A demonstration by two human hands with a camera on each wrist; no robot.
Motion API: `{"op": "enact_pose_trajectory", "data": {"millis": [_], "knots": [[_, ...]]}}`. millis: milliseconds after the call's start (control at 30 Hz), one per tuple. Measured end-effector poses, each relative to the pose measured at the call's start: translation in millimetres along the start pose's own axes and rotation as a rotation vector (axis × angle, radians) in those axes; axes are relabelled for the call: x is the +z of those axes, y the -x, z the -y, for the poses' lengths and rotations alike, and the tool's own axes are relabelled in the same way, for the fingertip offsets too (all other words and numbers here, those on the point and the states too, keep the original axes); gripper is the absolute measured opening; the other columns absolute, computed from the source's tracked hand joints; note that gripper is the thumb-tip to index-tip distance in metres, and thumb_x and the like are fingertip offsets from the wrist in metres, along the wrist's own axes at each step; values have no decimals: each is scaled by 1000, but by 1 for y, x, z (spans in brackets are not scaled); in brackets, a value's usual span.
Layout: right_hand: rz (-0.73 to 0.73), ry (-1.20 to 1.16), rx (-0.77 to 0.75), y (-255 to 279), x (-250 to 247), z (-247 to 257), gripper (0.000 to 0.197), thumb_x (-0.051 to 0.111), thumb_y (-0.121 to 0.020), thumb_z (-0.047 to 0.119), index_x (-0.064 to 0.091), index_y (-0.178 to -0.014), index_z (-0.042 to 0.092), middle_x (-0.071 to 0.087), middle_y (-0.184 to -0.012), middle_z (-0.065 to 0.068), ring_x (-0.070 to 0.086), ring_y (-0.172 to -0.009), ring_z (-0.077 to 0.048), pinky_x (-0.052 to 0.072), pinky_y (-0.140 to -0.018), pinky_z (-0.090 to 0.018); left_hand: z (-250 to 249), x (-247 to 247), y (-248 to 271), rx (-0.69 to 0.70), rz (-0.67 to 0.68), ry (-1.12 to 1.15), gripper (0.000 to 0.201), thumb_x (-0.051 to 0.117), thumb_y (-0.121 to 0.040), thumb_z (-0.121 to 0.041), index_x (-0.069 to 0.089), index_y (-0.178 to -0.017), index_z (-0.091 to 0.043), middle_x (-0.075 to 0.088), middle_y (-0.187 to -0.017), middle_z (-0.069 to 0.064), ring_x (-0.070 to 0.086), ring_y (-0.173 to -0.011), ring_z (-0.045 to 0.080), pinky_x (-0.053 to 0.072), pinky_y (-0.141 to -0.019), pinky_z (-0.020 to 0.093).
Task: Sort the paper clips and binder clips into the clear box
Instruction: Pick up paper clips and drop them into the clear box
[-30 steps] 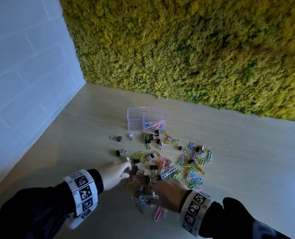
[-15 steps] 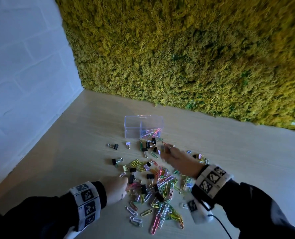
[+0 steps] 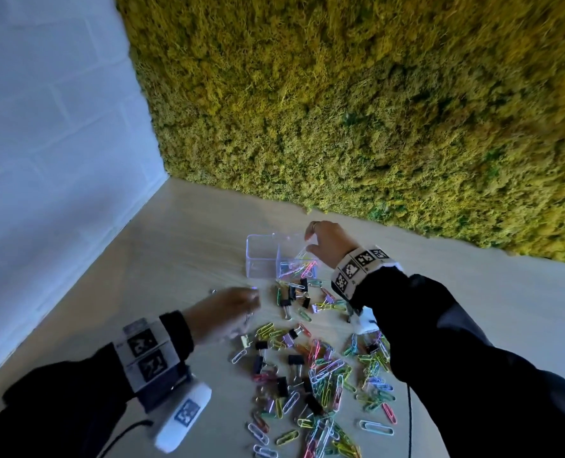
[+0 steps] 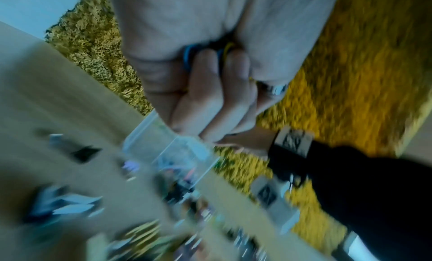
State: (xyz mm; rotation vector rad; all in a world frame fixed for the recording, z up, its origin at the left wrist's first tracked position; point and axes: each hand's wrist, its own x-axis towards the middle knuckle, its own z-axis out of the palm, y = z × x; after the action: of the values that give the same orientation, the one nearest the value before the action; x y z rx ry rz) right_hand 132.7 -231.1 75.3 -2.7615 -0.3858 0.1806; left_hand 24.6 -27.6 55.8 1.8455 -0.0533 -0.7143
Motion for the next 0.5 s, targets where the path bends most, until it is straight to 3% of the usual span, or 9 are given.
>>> {"op": "enact_pose_trajectory", "data": {"millis": [67,100,167,233,300,367,433,500], "knots": [[-44,-107,-45,-2,0,-2,19,53,-89,13,55,-106,4,43,-73,10,46,-69,-10,40,-65,-6,-25,-2,-4,23,-38,72,36,37,-88,-7,38,-55,-20,29,-43,-5,19,-34,8,16,-35,10],[-67,-147,-72,-4,1,-1,19,52,-89,13,56,-105,4,41,-72,10,44,-66,-10,38,-59,-4,-31,-6,-9,26,-54,142,33,37,-82,-7,36,-52,-20,26,-43,-5,15,-37,9,14,-37,8],[-77,-212,-132,-7,4,0,18,50,-90,9,57,-106,3,52,-83,3,49,-74,-13,37,-60,1,-44,-9,-18,15,-59,264,25,35,-77,-14,33,-54,-21,24,-45,-6,12,-40,9,12,-36,6],[-88,-240,-177,-7,7,-4,22,47,-91,8,58,-110,4,62,-99,-6,57,-87,-17,42,-74,-7,-53,-11,-28,27,-48,348,26,30,-81,-14,30,-55,-21,22,-43,-7,11,-35,8,11,-35,6],[-143,-222,-195,-4,8,-12,25,50,-91,15,58,-114,9,63,-113,-9,58,-101,-21,47,-91,-32,-60,-14,-41,23,-62,397,29,27,-84,-16,31,-56,-19,23,-42,-7,13,-32,7,10,-33,9],[-133,-138,-162,0,9,-24,42,57,-86,32,51,-124,15,55,-127,-6,50,-116,-23,40,-101,-46,-65,-16,-55,43,-107,353,28,29,-87,-19,35,-60,-19,28,-41,-9,18,-31,8,14,-33,12],[11,-106,-89,3,9,-33,72,66,-76,41,35,-136,19,42,-140,-6,38,-127,-24,32,-107,-49,-73,-16,-71,122,-137,244,27,30,-91,-18,41,-66,-17,33,-44,-9,24,-33,6,19,-33,14],[120,-101,-66,4,14,-37,87,72,-72,36,23,-142,18,37,-143,-7,34,-130,-24,29,-110,-46,-83,-14,-87,240,-148,4,27,31,-96,-17,44,-73,-16,37,-50,-8,29,-38,5,23,-34,15]]}}
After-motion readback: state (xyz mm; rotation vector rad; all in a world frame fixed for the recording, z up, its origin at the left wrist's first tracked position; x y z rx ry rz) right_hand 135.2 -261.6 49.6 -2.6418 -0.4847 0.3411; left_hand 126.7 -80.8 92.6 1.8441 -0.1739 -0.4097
